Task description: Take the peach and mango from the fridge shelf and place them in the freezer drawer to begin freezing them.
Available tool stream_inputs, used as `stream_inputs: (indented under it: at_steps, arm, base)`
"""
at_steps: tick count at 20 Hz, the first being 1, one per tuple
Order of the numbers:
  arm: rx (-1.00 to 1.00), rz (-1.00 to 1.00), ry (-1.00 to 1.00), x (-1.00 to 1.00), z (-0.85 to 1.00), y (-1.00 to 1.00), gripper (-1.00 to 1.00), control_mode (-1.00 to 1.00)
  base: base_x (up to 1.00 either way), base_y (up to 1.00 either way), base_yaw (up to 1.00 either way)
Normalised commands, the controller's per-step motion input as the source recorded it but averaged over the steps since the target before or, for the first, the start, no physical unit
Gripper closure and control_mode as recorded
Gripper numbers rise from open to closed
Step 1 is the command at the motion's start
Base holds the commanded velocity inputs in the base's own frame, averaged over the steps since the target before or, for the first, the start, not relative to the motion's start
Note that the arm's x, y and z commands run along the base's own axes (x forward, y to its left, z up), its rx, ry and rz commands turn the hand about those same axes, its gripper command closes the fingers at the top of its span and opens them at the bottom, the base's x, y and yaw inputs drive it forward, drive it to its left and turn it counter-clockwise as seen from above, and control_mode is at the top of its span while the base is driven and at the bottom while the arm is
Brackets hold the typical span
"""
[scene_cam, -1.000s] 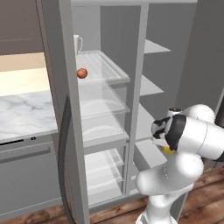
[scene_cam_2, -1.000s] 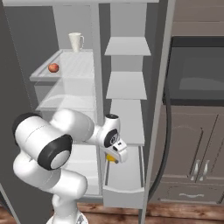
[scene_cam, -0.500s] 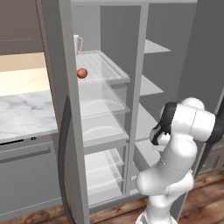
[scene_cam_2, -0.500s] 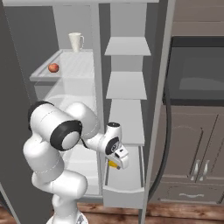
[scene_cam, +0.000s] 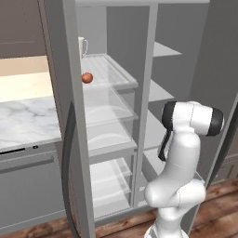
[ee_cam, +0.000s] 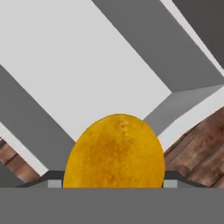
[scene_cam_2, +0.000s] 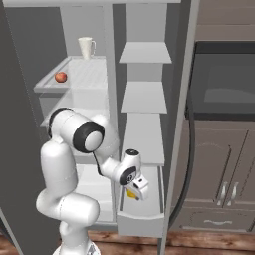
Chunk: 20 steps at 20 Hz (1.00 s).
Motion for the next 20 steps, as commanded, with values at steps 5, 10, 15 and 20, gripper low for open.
stream_inputs:
  at_steps: [5,10,15,20]
  arm:
    - [0.0,0.0,0.0,0.07,-0.46,-0.15,1.0,-1.0]
    - [0.0,0.0,0.0,0.22,-0.36,-0.22,1.0,-1.0]
    - [0.0,0.0,0.03,0.35,-0.17,-0.23,1.0,-1.0]
    - [0.0,0.0,0.01,0.28,-0.15,-0.11,1.0,-1.0]
  base:
    - [0.0,0.0,0.0]
    - [0.0,0.0,0.0]
    - [0.0,0.0,0.0]
    - [0.0,0.0,0.0]
